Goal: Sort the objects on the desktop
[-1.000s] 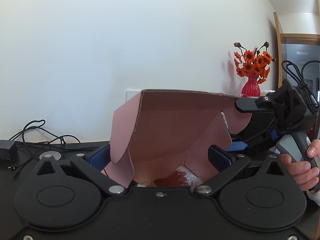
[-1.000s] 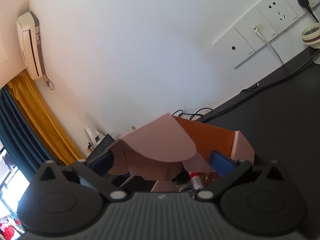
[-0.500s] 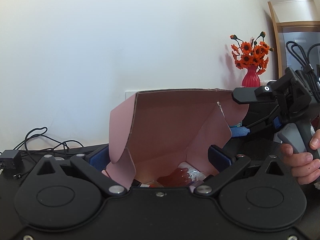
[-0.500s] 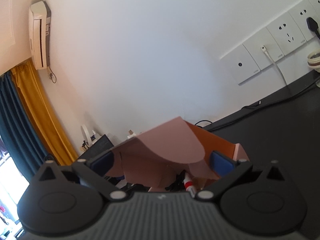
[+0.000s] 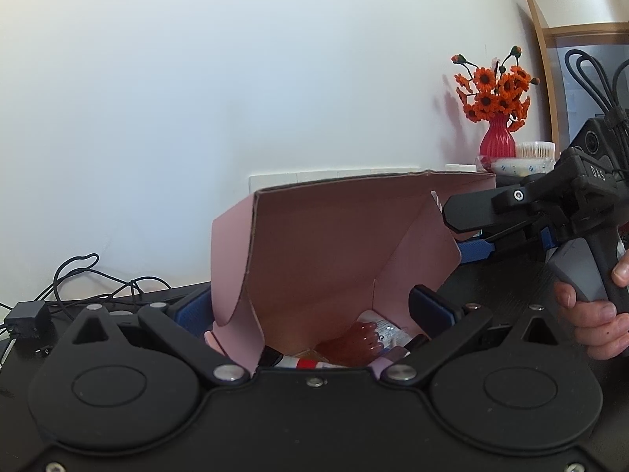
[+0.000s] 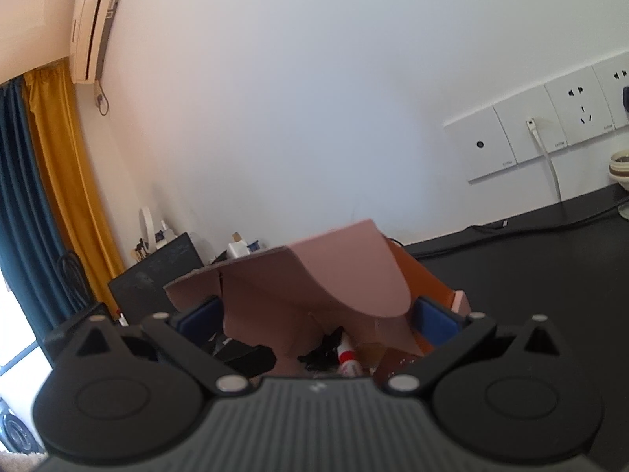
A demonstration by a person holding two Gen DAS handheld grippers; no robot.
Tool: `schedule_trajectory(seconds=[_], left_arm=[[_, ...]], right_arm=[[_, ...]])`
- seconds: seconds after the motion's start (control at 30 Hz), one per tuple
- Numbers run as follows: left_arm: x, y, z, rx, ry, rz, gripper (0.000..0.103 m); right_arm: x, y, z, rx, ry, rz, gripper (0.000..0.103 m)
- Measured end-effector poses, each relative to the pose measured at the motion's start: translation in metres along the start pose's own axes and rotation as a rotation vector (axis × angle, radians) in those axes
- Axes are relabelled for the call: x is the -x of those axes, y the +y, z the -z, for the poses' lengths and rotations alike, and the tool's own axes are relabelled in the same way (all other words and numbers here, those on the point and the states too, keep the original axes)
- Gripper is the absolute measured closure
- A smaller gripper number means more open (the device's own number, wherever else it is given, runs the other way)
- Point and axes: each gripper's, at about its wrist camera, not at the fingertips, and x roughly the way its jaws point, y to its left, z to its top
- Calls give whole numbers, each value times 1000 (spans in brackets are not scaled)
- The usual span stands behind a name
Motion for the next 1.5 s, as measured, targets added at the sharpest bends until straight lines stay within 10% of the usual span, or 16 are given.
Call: schedule_trajectory(seconds=[1.2,1.5], left_arm=[[22,-2,4,-59,66,93,0],[23,0,4,-42,62,108,0]], right_arm=[[15,8,-16,-42,75,-51,1],[29,15,-18,7,-17,-37,1]])
